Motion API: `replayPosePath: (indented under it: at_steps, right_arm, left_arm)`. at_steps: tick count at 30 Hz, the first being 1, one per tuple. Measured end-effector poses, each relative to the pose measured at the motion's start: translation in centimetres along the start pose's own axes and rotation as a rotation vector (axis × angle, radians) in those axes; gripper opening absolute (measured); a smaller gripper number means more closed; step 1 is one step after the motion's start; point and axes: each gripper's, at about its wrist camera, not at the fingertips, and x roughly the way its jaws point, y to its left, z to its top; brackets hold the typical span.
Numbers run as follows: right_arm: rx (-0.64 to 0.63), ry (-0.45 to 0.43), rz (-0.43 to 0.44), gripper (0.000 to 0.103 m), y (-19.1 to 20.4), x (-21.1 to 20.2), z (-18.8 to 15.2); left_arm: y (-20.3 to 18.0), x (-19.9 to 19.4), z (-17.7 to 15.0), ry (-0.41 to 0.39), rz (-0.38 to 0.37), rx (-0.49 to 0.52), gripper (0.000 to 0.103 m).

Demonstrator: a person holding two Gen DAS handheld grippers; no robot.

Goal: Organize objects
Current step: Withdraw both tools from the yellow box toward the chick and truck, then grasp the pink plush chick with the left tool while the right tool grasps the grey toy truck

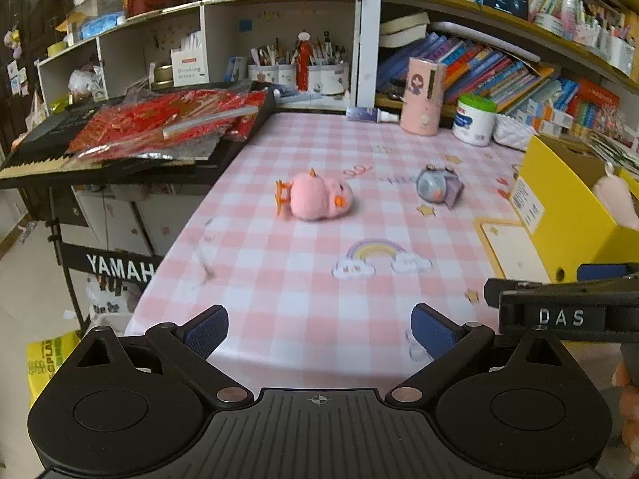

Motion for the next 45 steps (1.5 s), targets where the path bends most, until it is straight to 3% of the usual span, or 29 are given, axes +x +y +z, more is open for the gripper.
replayPosePath:
  at_steps: [9, 27, 37, 45]
  right_arm:
    - [-0.017, -0.042, 0.016, 0.101, -0.7, 3.8, 4.9]
    - [-0.017, -0.016, 0.021, 0.098, -1.8, 13.7, 12.6]
    - [-0.038, 0.041, 0.016, 0.098, -1.9, 18.2, 13.9]
    - [-0.041, 0.086, 0.029, 0.096, -2.1, 20.6, 13.9]
  left_arm:
    - [-0.1, 4.0, 3.4, -0.006, 0.036, -0.03, 0.1]
    - [-1.1, 12.9, 8.5, 0.043, 0.112, 0.003, 0.1]
    - [-2.1, 18.2, 9.7, 0.099, 0.134, 0.054, 0.1]
    - [-1.4, 20.4, 9.5, 0.155, 0.137, -0.001, 0.1]
